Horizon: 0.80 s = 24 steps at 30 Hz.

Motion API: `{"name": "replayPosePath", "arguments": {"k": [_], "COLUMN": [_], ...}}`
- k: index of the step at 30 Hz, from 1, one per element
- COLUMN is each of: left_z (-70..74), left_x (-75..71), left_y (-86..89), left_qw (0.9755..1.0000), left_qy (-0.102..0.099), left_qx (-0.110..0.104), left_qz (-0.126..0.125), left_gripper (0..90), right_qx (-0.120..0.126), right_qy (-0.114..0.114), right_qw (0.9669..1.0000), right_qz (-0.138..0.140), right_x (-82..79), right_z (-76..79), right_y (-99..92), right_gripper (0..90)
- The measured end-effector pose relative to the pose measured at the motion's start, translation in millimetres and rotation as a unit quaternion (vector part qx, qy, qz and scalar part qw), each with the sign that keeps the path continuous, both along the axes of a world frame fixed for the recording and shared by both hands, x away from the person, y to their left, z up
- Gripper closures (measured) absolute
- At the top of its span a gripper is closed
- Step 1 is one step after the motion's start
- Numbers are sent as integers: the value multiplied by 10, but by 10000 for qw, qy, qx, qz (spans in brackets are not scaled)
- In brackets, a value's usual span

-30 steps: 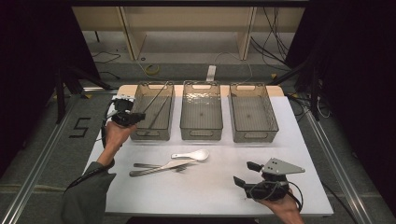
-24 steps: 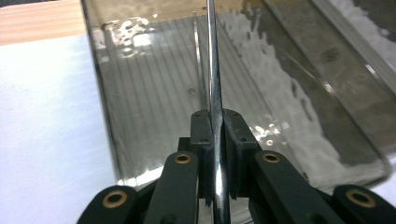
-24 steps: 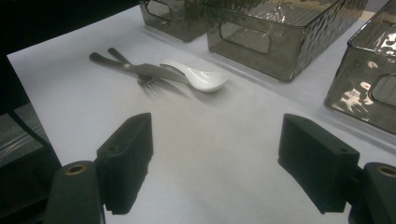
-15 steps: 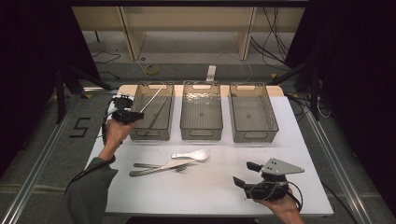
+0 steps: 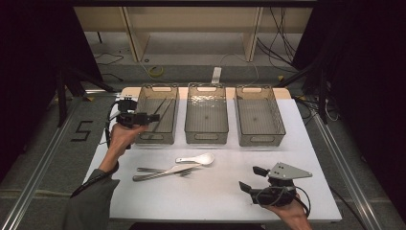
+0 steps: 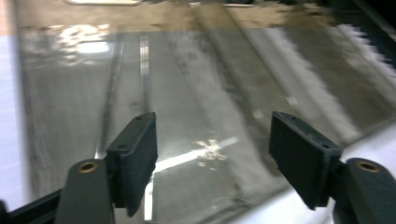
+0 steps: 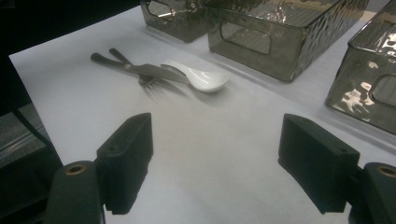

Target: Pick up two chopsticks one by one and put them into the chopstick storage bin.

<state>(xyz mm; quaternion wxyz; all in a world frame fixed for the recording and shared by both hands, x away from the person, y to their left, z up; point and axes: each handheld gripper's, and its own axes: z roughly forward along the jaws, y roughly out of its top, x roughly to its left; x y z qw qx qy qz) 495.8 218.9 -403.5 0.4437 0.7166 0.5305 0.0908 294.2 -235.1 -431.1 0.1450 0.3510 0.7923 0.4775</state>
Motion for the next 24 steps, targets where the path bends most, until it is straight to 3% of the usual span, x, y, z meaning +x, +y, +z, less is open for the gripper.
{"name": "replayPosePath", "arguments": {"k": [5,7,11,14,18,21,24], "left_z": [25,22,41,-5,-35,-43,-61], "left_x": [-199,-279,-366,-417,-486,-509,-517], "left_y": [-172,-268,-442,-537,-614,-651,-690], "left_qw": [9983,9966,9920,9869,9827,9810,9763], "left_qy": [-58,-130,-155,-118,-82,-68,57], "left_qx": [99,274,601,989,1108,1130,1314], "left_qz": [-566,-765,-1098,-1270,-1483,-1575,-1719], "left_gripper": [262,252,232,218,210,206,201], "right_qx": [15,23,9,42,58,47,65], "right_qy": [-13,-9,-27,-42,-53,-54,-54], "right_qw": [10000,10000,10000,10000,10000,10000,10000], "right_qz": [-13,-13,5,-8,-10,13,13], "right_x": [-2,-1,-3,-10,-13,-14,-17], "right_z": [1,3,9,21,20,19,18], "right_y": [9,10,15,10,8,14,17], "right_gripper": [271,271,269,269,269,269,269]}}
